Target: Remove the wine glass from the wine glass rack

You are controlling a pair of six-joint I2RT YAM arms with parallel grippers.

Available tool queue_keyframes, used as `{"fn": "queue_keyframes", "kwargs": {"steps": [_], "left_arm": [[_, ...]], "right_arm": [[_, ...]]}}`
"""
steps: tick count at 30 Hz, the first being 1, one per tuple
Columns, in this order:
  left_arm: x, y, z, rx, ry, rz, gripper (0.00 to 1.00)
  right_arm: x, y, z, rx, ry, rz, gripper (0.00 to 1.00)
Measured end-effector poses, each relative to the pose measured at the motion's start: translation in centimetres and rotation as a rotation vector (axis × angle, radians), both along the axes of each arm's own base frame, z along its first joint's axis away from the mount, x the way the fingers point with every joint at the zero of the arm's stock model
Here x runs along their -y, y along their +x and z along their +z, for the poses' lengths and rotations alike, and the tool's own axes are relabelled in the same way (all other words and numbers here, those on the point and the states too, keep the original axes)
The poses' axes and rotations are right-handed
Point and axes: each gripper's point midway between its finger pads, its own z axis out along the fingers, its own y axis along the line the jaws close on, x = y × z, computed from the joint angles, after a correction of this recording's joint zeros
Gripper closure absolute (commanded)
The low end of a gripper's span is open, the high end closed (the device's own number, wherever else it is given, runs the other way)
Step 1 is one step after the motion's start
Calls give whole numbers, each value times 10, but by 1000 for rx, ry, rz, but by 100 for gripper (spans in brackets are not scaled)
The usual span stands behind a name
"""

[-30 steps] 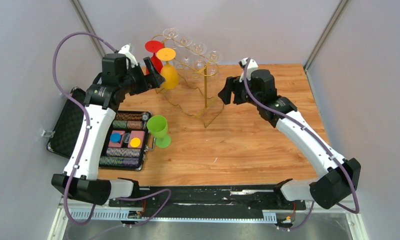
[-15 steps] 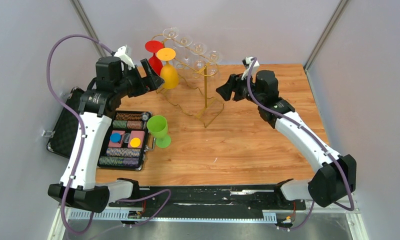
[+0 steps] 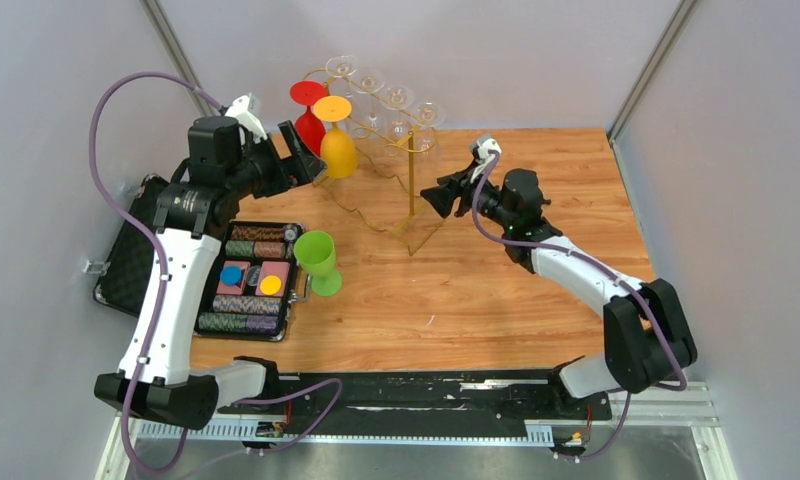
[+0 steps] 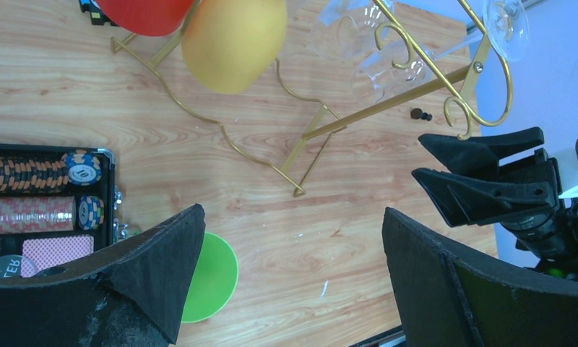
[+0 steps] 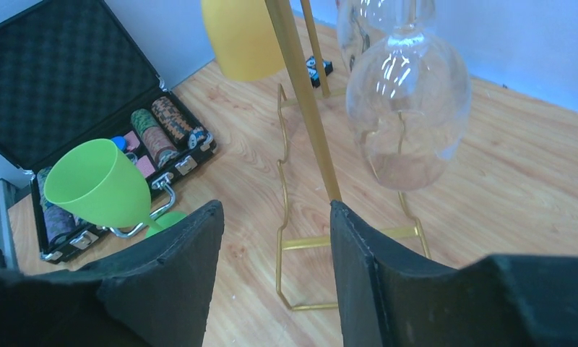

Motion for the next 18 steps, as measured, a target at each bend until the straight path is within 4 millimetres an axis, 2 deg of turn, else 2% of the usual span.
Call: {"fn": "queue_keyframes", "kwargs": {"steps": [18], "left_arm": [[-6,-3,-3,-1,26,3,0]], "right_arm": [[-26,25,-4,245,29,65,46]]}}
